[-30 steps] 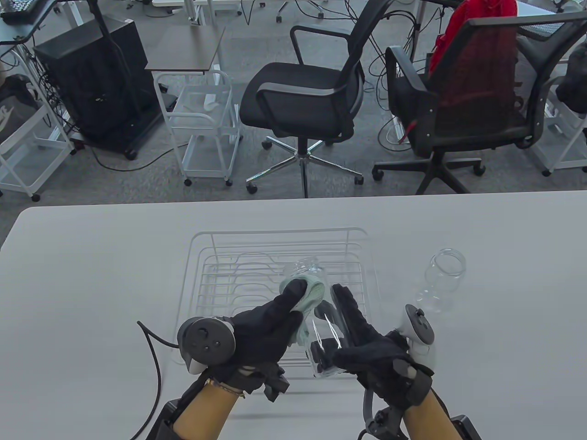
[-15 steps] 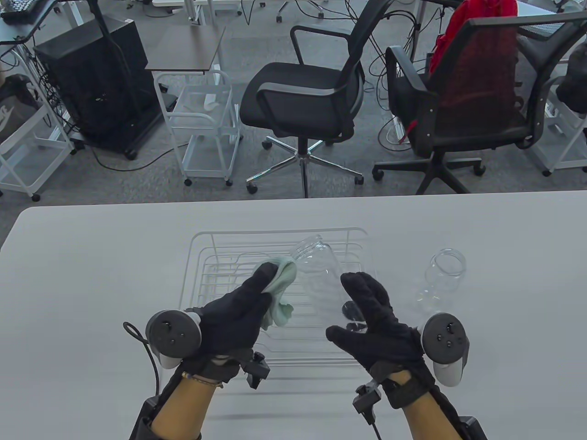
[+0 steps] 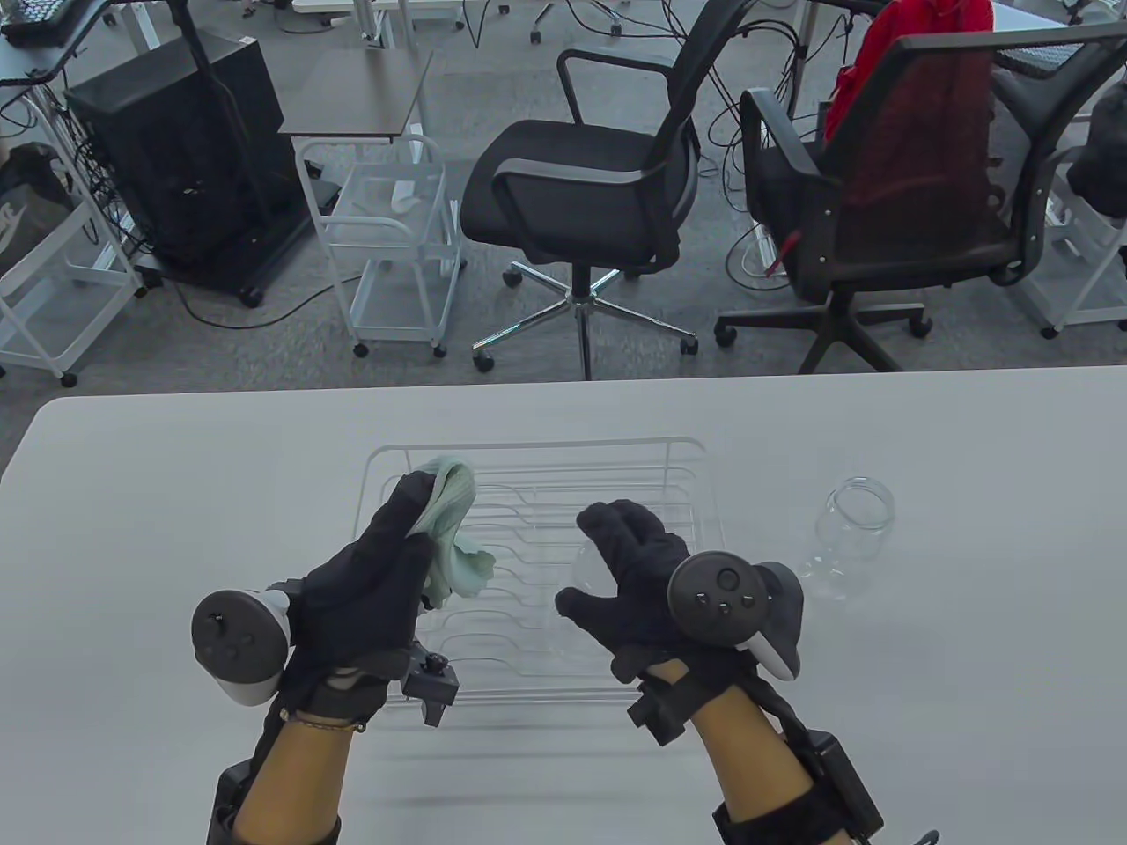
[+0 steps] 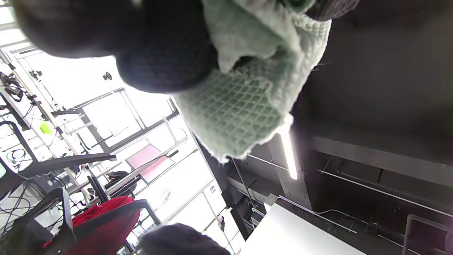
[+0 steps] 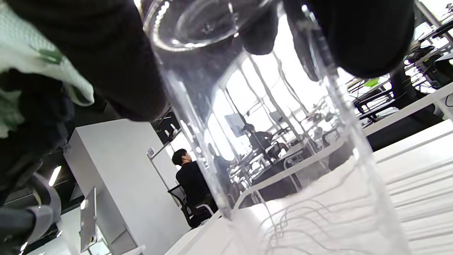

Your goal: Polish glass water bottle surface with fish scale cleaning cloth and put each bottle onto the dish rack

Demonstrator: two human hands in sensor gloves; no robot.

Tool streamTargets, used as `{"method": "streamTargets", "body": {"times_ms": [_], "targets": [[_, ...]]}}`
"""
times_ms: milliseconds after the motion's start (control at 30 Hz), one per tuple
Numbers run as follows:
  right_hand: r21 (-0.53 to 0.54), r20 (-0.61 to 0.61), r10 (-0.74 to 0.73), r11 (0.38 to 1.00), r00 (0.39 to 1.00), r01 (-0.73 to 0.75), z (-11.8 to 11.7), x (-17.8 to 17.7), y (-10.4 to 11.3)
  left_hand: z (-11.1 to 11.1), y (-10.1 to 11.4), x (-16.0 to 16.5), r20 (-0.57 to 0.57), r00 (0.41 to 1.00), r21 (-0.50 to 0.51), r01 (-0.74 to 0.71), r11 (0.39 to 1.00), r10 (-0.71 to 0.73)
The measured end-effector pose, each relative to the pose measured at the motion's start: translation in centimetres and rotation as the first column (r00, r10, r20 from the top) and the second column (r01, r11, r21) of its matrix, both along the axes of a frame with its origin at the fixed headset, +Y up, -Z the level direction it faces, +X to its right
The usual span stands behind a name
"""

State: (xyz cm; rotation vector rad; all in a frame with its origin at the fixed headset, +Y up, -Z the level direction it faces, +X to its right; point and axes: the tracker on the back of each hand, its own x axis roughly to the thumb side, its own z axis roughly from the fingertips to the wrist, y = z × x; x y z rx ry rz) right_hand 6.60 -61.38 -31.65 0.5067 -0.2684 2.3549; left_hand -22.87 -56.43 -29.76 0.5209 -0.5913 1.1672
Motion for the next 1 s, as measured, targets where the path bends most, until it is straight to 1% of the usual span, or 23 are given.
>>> {"method": "streamTargets", "body": {"times_ms": [167, 367, 433, 567, 667, 767, 867, 933, 1000], "targets": [[-0.043, -0.046, 0.059, 0.997, 0.997, -0.061, -0.5, -2.0, -1.3, -0.1, -0.1, 0.2, 0.014, 1.0, -0.01, 0.012, 1.0, -0.011], [-0.048, -0.101, 0.103, 0.993, 0.99, -0.108, -0.5, -3.8, -2.4, -0.1, -0.1, 0.3, 0.019, 1.0, -0.007, 0.022, 1.0, -0.022], [-0.043, -0.094, 0.091, 0.995, 0.991, -0.095, -0.4, -4.0, -2.4, -0.1, -0.2, 0.3, 0.021, 1.0, -0.009, 0.022, 1.0, -0.022], [-0.043, -0.129, 0.117, 0.991, 0.985, -0.123, -0.3, -4.6, -2.5, -0.1, -0.2, 0.6, 0.035, 0.999, -0.017, 0.028, 0.999, -0.028], [-0.039, -0.117, 0.111, 0.992, 0.987, -0.116, -0.3, -4.5, -2.7, -0.1, -0.3, 0.8, 0.044, 0.998, -0.019, 0.046, 0.999, -0.045], [-0.05, -0.128, 0.089, 0.994, 0.988, -0.096, -0.2, -3.9, -2.7, -0.1, -0.4, 1.1, 0.055, 0.997, -0.022, 0.061, 0.998, -0.06], [-0.047, -0.128, 0.028, 0.998, 0.991, -0.034, 0.1, -2.3, -2.2, -0.1, -0.7, 1.4, 0.063, 0.994, -0.024, 0.086, 0.996, -0.085], [-0.016, -0.107, -0.059, 0.998, 0.993, 0.057, 0.6, 0.1, -1.1, -0.2, -1.0, 1.7, 0.074, 0.99, -0.033, 0.123, 0.992, -0.12], [0.02, -0.063, -0.094, 0.995, 0.994, 0.095, 1.1, 2.8, -0.1, -0.3, -1.2, 2.0, 0.078, 0.986, -0.036, 0.148, 0.988, -0.145]]}}
